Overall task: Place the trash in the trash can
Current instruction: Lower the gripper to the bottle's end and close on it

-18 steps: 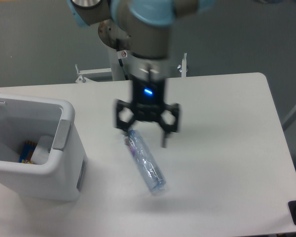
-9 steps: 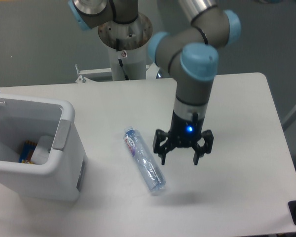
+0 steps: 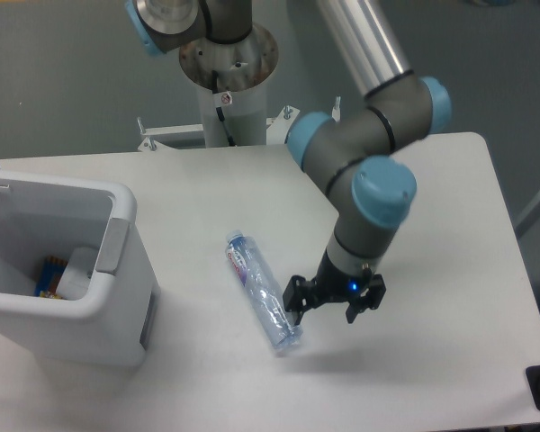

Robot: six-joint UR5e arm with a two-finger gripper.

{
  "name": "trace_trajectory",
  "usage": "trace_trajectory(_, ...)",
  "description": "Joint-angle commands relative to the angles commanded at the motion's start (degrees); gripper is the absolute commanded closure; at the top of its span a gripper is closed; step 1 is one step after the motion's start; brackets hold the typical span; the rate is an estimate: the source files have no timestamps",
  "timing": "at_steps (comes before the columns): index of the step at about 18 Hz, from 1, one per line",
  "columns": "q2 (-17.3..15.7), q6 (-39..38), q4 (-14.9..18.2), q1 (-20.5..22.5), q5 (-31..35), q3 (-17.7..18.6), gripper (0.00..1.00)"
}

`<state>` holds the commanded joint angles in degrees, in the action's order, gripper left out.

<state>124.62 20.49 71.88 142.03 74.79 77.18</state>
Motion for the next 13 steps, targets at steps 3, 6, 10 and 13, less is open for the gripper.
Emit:
trace_trajectory(3,1.67,-2.47,3.61,-1.14,0.00,-2.21,0.06)
trace_trajectory(6,2.20,-2.56,7.13,-1.67,0.09,-2.30,0.07)
trace_trajectory(10,3.61,-3.35,7.14,-2.11,2.01,-2.47,0.07)
trace_trajectory(13,5.45,-5.01,7.05,-3.25,3.78,-3.88,0.07)
